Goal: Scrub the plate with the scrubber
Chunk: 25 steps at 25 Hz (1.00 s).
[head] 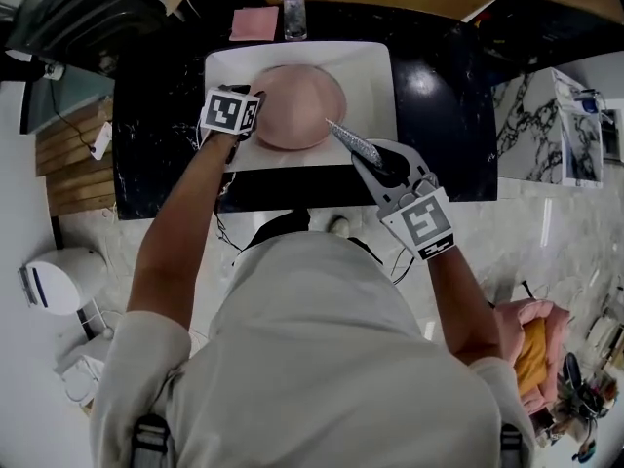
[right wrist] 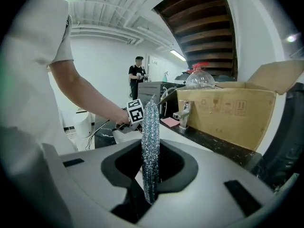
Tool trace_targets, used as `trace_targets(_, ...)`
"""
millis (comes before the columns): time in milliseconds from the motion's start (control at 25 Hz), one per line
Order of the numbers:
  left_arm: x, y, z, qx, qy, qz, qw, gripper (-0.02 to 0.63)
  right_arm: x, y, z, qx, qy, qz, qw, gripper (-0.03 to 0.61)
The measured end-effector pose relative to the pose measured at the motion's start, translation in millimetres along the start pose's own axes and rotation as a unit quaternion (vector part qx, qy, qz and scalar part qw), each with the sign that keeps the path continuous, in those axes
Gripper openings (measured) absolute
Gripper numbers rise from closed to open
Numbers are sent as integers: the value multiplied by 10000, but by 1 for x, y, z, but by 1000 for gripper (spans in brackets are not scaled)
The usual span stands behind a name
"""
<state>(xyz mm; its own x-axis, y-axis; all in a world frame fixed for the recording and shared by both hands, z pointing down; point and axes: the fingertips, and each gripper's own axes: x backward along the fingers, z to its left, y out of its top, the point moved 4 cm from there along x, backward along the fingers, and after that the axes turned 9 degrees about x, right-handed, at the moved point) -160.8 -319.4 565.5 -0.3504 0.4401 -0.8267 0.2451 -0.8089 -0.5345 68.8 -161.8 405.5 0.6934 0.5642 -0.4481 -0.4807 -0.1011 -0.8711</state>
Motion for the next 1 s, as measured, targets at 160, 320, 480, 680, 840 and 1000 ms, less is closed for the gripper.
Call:
trace_targets(160,-28,2,17,-105,-26,319,9994,146,-12,-3,-7,-124,-56,121,9998,78)
trace_targets(320,-50,5,28,-94,-60,594,9982,146,-19,-9,-13,-335,-127,251,9990,78)
trace_targets(480,-68,7,37,-16,-103,768,9970,146,-27,-14,-19,-447,-187,336,9983,78)
trace_targets(680,-90,7,37,-83,-241,1002,9946,143,-31,-20,-19,-595,-215,481,9968,78)
trace_targets(840,-104,10,40,-252,-200,1169,9926,143,-31,-24,-18,-681,-273,553,9958,78)
trace_targets(1000,-116,12,40,-433,-206,1344,9898,141,-29,-27,-21,-749,-360,613,9947,78)
